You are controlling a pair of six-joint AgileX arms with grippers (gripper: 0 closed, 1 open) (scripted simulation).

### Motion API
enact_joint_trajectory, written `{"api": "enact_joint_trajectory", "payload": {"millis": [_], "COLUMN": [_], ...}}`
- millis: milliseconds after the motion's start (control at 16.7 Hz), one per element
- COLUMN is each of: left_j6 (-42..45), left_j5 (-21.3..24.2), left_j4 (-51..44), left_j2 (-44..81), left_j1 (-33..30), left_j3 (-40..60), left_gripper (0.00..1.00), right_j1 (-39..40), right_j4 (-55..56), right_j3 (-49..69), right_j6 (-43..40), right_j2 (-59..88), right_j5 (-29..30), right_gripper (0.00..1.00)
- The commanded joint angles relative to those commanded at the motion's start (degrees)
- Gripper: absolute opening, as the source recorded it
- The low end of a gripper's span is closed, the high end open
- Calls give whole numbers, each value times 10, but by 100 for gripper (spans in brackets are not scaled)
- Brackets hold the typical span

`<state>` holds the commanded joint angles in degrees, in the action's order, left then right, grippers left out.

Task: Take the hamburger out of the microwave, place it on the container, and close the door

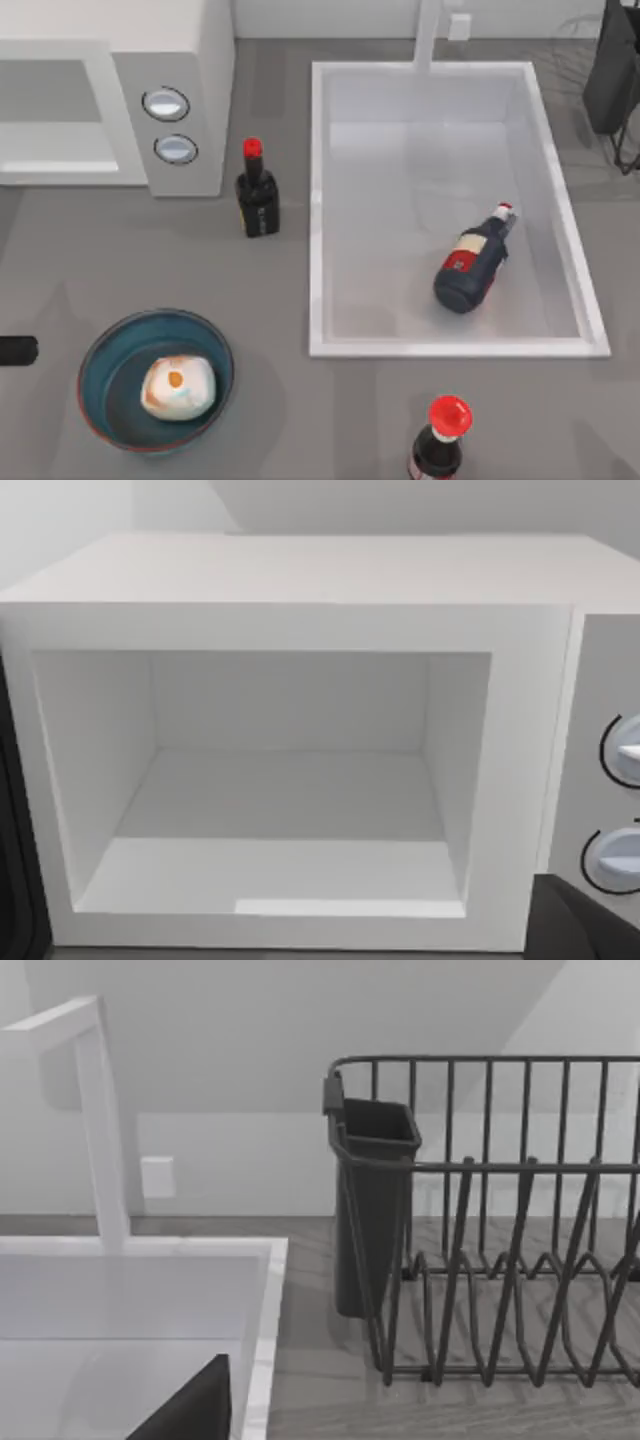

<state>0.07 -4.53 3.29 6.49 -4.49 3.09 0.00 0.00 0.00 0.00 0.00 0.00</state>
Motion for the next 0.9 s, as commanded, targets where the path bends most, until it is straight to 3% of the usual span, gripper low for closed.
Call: {"api": "enact_joint_trajectory", "payload": {"millis": [480, 720, 900], "left_j6": [-1, -1, -2], "left_j5": [87, 84, 43], "left_j4": [-110, -111, -145], "left_j2": [-91, -91, -118], "left_j1": [87, 84, 43], "left_j3": [20, 20, 25], "left_gripper": [0, 0, 0], "right_j1": [0, 0, 0], "right_j4": [0, 0, 0], "right_j3": [0, 0, 0], "right_j6": [0, 0, 0], "right_j2": [0, 0, 0], "right_j5": [0, 0, 0], "right_gripper": [100, 100, 100]}}
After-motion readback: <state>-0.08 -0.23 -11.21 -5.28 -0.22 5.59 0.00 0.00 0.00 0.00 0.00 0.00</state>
